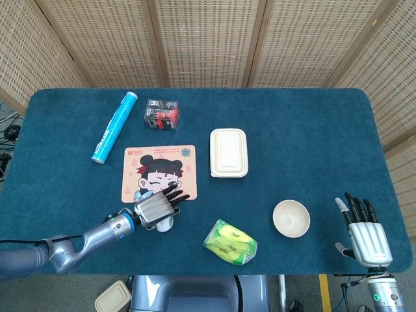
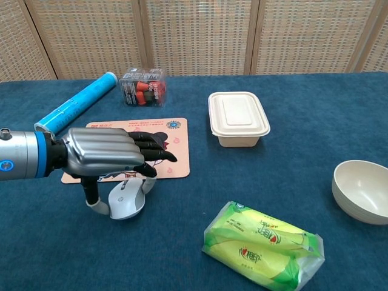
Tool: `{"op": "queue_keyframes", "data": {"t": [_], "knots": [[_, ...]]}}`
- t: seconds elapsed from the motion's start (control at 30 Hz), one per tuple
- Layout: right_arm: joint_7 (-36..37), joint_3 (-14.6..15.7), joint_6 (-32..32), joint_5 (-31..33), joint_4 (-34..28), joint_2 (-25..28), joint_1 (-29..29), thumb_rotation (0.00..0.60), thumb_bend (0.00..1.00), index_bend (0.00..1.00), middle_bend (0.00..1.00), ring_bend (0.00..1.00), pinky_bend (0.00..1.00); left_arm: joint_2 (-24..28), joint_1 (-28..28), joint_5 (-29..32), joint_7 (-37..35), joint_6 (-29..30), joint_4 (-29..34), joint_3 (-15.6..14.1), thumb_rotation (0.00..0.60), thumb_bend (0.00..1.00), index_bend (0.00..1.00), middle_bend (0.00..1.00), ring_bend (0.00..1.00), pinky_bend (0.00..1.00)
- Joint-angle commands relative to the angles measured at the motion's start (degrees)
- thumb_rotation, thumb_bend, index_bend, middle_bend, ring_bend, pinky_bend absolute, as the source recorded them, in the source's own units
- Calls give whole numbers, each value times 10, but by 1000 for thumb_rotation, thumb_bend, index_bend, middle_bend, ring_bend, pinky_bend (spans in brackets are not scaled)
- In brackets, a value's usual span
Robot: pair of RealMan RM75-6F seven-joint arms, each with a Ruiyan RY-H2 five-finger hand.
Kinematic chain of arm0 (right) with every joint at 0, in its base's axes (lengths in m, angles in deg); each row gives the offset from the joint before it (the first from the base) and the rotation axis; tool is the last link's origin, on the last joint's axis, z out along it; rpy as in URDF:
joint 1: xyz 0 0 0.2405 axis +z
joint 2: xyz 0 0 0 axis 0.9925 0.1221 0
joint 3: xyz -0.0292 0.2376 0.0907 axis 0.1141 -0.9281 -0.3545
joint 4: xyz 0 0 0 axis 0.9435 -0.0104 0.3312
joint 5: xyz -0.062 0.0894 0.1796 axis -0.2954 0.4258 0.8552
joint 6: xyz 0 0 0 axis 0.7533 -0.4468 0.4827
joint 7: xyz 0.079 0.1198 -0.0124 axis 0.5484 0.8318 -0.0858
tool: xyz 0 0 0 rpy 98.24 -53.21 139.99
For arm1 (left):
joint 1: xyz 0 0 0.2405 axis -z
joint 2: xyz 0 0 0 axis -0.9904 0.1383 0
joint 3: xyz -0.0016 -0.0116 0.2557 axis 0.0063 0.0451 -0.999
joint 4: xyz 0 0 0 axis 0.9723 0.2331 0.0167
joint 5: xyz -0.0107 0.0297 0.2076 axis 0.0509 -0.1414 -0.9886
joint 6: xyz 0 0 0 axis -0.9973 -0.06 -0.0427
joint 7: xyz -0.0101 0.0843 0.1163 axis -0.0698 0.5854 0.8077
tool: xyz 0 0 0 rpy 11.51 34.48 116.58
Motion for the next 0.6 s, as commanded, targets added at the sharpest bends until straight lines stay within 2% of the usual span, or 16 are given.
{"op": "queue_keyframes", "data": {"t": [0.03,0.37,0.6], "knots": [[0,0,0,0,0,0,0,600,105,0,0,0,0,6,-2,-9,1,13,-3,0,600,198,565,0,0,0],[-5,0,-3,3,1,-1,1,600,105,0,0,0,0,24,-4,-13,-10,26,-19,2,600,203,581,0,0,0],[-8,0,-7,5,1,-3,2,600,106,0,0,0,0,37,-4,-12,-40,44,-31,14,600,204,601,0,0,0]]}}
